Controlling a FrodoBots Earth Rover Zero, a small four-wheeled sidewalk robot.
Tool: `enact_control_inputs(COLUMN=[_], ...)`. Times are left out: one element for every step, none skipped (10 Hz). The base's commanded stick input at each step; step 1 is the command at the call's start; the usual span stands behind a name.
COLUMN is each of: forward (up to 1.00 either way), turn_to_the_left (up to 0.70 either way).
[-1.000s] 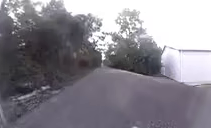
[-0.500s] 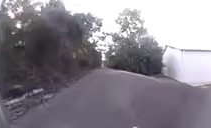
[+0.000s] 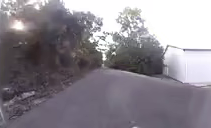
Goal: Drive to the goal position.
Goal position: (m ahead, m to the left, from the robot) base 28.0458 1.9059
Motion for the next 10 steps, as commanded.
enact_control_inputs(forward=[0.70, 0.70, 0.70, 0.70, 0.70, 0.70, 0.70, 0.70, 0.70, 0.70], turn_to_the_left=[0.02, 0.02, 0.02, 0.02, 0.02, 0.02, 0.02, 0.02, 0.02, 0.02])
